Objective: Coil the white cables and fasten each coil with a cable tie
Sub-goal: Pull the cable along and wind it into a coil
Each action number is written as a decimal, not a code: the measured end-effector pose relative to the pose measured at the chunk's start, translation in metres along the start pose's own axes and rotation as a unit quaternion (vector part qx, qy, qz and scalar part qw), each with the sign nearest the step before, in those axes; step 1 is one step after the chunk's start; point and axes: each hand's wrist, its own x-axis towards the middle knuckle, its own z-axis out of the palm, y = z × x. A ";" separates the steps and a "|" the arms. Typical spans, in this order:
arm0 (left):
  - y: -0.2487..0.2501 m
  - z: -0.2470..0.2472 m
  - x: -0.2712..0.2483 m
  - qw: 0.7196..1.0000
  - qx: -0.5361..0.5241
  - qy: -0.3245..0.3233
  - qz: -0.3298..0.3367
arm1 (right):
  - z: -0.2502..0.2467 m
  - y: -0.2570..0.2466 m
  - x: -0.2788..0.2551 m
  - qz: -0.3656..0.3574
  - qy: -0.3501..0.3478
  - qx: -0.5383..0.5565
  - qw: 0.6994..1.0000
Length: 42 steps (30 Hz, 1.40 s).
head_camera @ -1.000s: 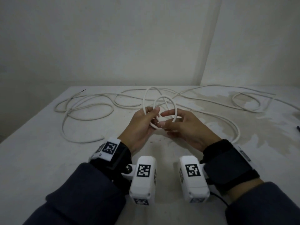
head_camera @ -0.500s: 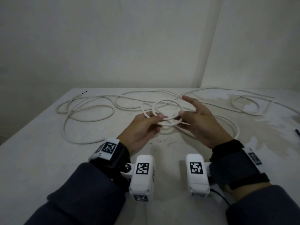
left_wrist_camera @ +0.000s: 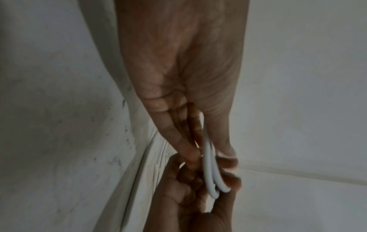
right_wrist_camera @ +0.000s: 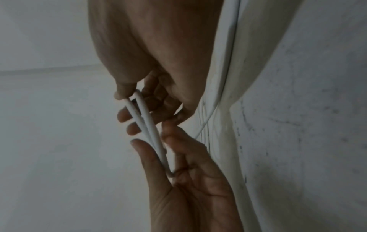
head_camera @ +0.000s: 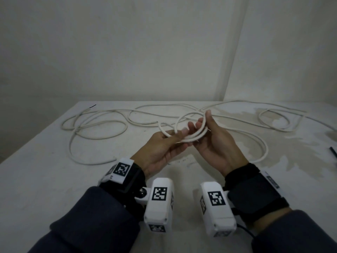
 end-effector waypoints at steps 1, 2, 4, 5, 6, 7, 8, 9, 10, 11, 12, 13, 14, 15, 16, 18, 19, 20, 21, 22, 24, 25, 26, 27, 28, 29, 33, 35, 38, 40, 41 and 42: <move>0.000 0.000 0.001 1.000 -0.008 0.015 0.002 | 0.000 0.000 0.001 0.001 0.005 0.018 1.000; 0.001 -0.001 0.003 0.999 -0.024 0.032 0.006 | -0.001 0.000 0.002 0.004 0.008 0.027 1.000; 0.003 -0.002 0.005 0.996 -0.057 0.069 0.020 | -0.001 0.000 0.002 0.011 0.008 0.018 1.000; 0.003 -0.002 0.005 0.994 -0.066 0.079 0.027 | -0.001 0.001 0.003 0.014 0.007 0.006 1.000; 0.003 -0.001 0.004 0.994 -0.069 0.082 0.033 | -0.001 0.001 0.003 0.019 0.002 -0.010 1.000; 0.004 0.000 0.004 0.994 -0.068 0.082 0.037 | -0.001 0.002 0.003 0.024 -0.005 -0.025 0.999; 0.004 0.000 0.003 0.994 -0.063 0.084 0.042 | 0.000 0.002 0.002 0.031 -0.014 -0.036 0.999; 0.004 0.001 0.004 0.993 -0.057 0.089 0.046 | 0.001 0.002 0.002 0.040 -0.024 -0.040 0.998; 0.004 0.000 0.005 0.993 -0.048 0.096 0.049 | 0.002 0.001 0.001 0.049 -0.033 -0.035 0.998; 0.004 0.000 0.006 0.993 -0.040 0.100 0.051 | 0.003 -0.001 0.000 0.056 -0.041 -0.021 0.997; 0.003 0.000 0.007 0.993 -0.031 0.100 0.051 | 0.004 -0.003 -0.001 0.059 -0.045 0.000 0.997; 0.003 0.000 0.008 0.994 -0.019 0.095 0.049 | 0.005 -0.003 -0.002 0.060 -0.046 0.025 0.997; 0.002 0.000 0.009 0.995 0.000 0.088 0.048 | 0.006 -0.003 -0.003 0.059 -0.044 0.049 0.996; 0.002 0.001 0.009 0.996 0.023 0.076 0.048 | 0.006 -0.003 -0.003 0.058 -0.039 0.072 0.995; 0.001 0.002 0.008 0.996 0.045 0.063 0.049 | 0.005 -0.002 -0.003 0.060 -0.034 0.093 0.993; 0.000 0.001 0.006 0.995 0.067 0.045 0.051 | 0.004 0.000 -0.001 0.077 -0.029 0.127 0.988; 0.000 0.000 0.006 0.995 0.068 0.041 0.053 | 0.003 0.000 0.000 0.085 -0.028 0.131 0.987; 0.000 -0.001 0.005 0.996 0.067 0.039 0.053 | 0.001 0.000 0.001 0.086 -0.024 0.122 0.988; 0.000 -0.001 0.005 0.996 0.062 0.039 0.054 | -0.001 0.000 0.002 0.083 -0.019 0.105 0.991; 0.000 -0.001 0.005 0.996 0.053 0.043 0.055 | -0.002 0.000 0.003 0.082 -0.018 0.088 0.993; 0.000 0.000 0.005 0.996 0.019 0.059 0.056 | -0.004 0.000 0.002 0.094 -0.033 0.073 0.992; 0.000 0.000 0.006 0.996 -0.007 0.070 0.053 | -0.005 0.000 0.001 0.102 -0.047 0.073 0.991; 0.001 0.000 0.006 0.995 -0.031 0.078 0.049 | -0.005 -0.002 0.000 0.110 -0.063 0.074 0.989; 0.002 0.000 0.007 0.994 -0.051 0.084 0.045 | -0.005 -0.003 -0.001 0.114 -0.078 0.074 0.988; 0.003 0.000 0.007 0.993 -0.065 0.087 0.041 | -0.004 -0.005 -0.002 0.117 -0.092 0.071 0.986; 0.003 0.000 0.007 0.993 -0.072 0.087 0.037 | -0.005 -0.006 -0.003 0.118 -0.104 0.065 0.985; 0.000 0.001 0.006 0.996 -0.017 0.079 0.032 | -0.007 -0.006 0.000 0.071 -0.066 0.006 0.995; -0.001 -0.001 0.005 0.995 0.002 0.091 0.040 | -0.010 -0.007 0.003 0.024 -0.007 0.015 1.000; -0.001 -0.003 0.007 0.991 -0.056 0.116 0.045 | -0.013 -0.006 0.006 -0.015 0.052 0.070 0.996; 0.000 -0.001 0.008 0.989 -0.077 0.120 0.036 | -0.013 -0.004 0.008 -0.019 0.083 0.096 0.992; -0.001 0.000 0.008 0.991 -0.062 0.116 0.025 | -0.012 -0.003 0.008 -0.018 0.090 0.110 0.990; -0.002 0.001 0.007 0.994 -0.039 0.106 0.011 | -0.012 -0.003 0.008 -0.018 0.089 0.125 0.988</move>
